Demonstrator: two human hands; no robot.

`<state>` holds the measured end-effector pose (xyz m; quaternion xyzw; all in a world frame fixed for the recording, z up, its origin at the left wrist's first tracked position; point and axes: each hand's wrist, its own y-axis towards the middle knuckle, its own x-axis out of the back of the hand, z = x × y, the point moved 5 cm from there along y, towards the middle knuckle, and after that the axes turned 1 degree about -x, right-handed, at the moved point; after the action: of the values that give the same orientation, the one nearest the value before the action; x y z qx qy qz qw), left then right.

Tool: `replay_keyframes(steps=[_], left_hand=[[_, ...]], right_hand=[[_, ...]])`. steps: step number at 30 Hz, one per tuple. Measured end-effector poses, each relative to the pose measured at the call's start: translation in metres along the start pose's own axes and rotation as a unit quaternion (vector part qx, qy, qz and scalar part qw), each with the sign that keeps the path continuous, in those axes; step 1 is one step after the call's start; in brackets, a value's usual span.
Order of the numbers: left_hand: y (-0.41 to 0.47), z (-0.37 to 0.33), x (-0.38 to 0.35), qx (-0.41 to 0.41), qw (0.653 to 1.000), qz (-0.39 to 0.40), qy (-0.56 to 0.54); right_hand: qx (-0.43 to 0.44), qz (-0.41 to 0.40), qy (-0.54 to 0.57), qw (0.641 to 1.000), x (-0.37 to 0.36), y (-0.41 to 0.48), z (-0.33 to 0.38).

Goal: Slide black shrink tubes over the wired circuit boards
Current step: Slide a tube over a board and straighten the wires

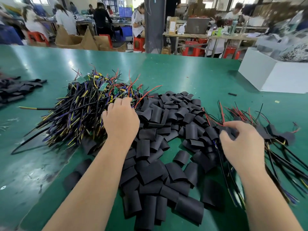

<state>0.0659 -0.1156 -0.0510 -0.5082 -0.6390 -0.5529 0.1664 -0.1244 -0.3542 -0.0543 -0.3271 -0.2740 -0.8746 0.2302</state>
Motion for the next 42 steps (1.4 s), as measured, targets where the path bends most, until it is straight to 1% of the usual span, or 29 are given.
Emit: replay_keyframes(steps=[2,4,5,6,8,9,11,12,13,14,15,16,18,19,21,22,25,28,29,31,33,35,37,38,41,42], left_hand=[[0.017,-0.013,-0.016,-0.005,0.995,0.087,-0.039],[0.032,-0.016,-0.036,0.018,0.978,0.189,-0.085],[0.036,-0.015,-0.045,0.035,0.967,0.226,-0.112],[0.039,-0.014,-0.053,0.05,0.958,0.248,-0.133],[0.042,-0.01,-0.064,0.069,0.95,0.266,-0.148],[0.043,-0.007,-0.067,0.086,0.945,0.27,-0.163],[0.043,-0.001,-0.071,0.145,0.92,0.263,-0.25],[0.042,0.003,-0.07,0.183,0.903,0.242,-0.304],[0.041,0.007,-0.063,0.209,0.895,0.196,-0.341],[0.04,0.009,-0.053,0.211,0.896,0.144,-0.363],[0.039,0.008,-0.042,0.195,0.893,0.103,-0.392],[0.037,0.004,-0.031,0.167,0.882,0.082,-0.433],[0.031,-0.011,-0.008,0.092,0.857,0.089,-0.498],[0.028,-0.019,0.002,0.056,0.846,0.112,-0.518],[0.016,-0.034,0.017,0.009,0.814,0.168,-0.555],[0.009,-0.04,0.024,-0.002,0.796,0.193,-0.573],[-0.014,-0.056,0.039,-0.016,0.759,0.243,-0.604],[-0.037,-0.078,0.048,-0.052,0.747,0.298,-0.593],[-0.044,-0.086,0.05,-0.074,0.742,0.321,-0.584],[-0.057,-0.1,0.053,-0.124,0.733,0.363,-0.561],[-0.06,-0.105,0.054,-0.159,0.739,0.384,-0.531],[-0.058,-0.105,0.052,-0.173,0.753,0.396,-0.496],[-0.057,-0.104,0.051,-0.167,0.761,0.388,-0.493],[-0.055,-0.103,0.051,-0.164,0.762,0.365,-0.51],[-0.052,-0.096,0.051,-0.135,0.754,0.272,-0.583],[-0.051,-0.094,0.05,-0.136,0.755,0.249,-0.591]], right_hand=[[0.015,0.004,0.004,1.0,-0.003,0.0,0.002],[0.027,0.01,0.015,0.999,-0.007,0.0,0.003],[0.03,0.013,0.023,0.999,-0.008,0.0,0.003],[0.034,0.015,0.032,0.999,-0.009,-0.001,0.002],[0.038,0.015,0.053,0.998,-0.01,-0.002,0.003],[0.037,0.017,0.064,0.997,-0.011,-0.002,0.003],[0.023,0.033,0.094,0.995,-0.014,-0.003,0.003],[0.014,0.045,0.112,0.993,-0.016,-0.003,0.003],[0.004,0.056,0.13,0.99,-0.018,-0.003,0.003],[-0.005,0.066,0.148,0.987,-0.019,-0.004,0.003],[-0.014,0.073,0.163,0.984,-0.021,-0.004,0.003],[-0.021,0.077,0.174,0.982,-0.022,-0.004,0.003],[-0.036,0.084,0.204,0.975,-0.025,-0.006,0.004],[-0.048,0.095,0.235,0.966,-0.029,-0.007,0.005],[-0.064,0.14,0.322,0.934,-0.035,-0.012,0.011],[-0.047,0.161,0.35,0.922,-0.037,-0.015,0.016],[0.07,0.197,0.376,0.903,-0.036,-0.023,0.033],[0.144,0.243,0.427,0.859,-0.039,-0.035,0.052],[0.149,0.253,0.45,0.843,-0.041,-0.038,0.057],[0.124,0.252,0.512,0.812,-0.042,-0.041,0.061],[0.114,0.231,0.527,0.81,-0.039,-0.042,0.063],[0.091,0.238,0.554,0.793,-0.041,-0.045,0.063],[0.066,0.253,0.583,0.769,-0.045,-0.046,0.061],[0.056,0.26,0.6,0.754,-0.045,-0.045,0.061],[0.013,0.297,0.664,0.687,-0.043,-0.042,0.061],[0.011,0.306,0.671,0.676,-0.043,-0.042,0.062]])
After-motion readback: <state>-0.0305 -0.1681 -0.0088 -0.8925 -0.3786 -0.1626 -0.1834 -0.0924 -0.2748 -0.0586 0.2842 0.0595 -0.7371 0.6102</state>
